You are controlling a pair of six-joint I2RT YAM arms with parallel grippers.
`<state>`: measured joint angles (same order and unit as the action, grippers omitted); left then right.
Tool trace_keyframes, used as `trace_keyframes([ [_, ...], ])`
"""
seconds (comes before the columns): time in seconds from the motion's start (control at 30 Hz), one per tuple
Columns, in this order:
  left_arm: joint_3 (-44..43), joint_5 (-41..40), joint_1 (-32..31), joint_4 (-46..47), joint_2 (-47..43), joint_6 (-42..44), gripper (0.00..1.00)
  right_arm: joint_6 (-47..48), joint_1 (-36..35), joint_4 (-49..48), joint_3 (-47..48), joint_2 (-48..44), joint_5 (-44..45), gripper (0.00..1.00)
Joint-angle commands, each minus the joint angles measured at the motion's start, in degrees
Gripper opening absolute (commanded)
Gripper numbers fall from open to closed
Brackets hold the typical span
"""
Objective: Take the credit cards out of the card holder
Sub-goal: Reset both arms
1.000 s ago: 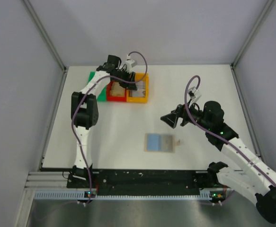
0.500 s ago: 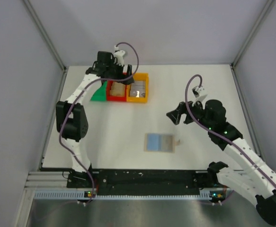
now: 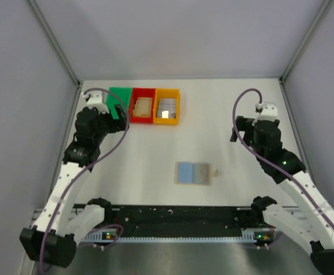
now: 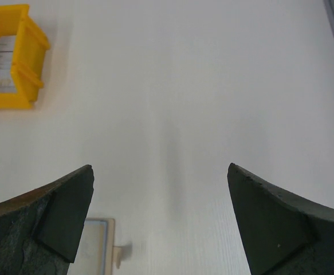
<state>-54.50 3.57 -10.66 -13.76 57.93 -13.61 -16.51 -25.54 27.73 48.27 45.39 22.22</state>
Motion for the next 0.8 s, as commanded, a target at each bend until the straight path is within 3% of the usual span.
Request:
trace_keyframes([
  [0.0, 4.5, -16.9, 0.1, -4.6, -13.7, 0.7, 0.99, 1.4, 0.8, 2.3, 3.4, -3.0, 10.7, 0.98],
  [0.2, 6.7, -26.0, -0.6, -12.1, -29.9, 5.6, 0.99, 2.3, 0.9, 2.3, 3.5, -5.5, 14.8, 0.99],
  [0.33, 6.4, -30.7, -1.8, -14.6, -32.7, 6.3, 0.99, 1.8, 0.9, 2.4, 4.3, -6.4, 14.3, 0.98],
  [0.77, 8.7, -27.5, -6.3, -13.2, -37.1, 5.7, 1.00, 1.3, 0.9, 3.2, 4.9, -10.9, 7.8, 0.99],
])
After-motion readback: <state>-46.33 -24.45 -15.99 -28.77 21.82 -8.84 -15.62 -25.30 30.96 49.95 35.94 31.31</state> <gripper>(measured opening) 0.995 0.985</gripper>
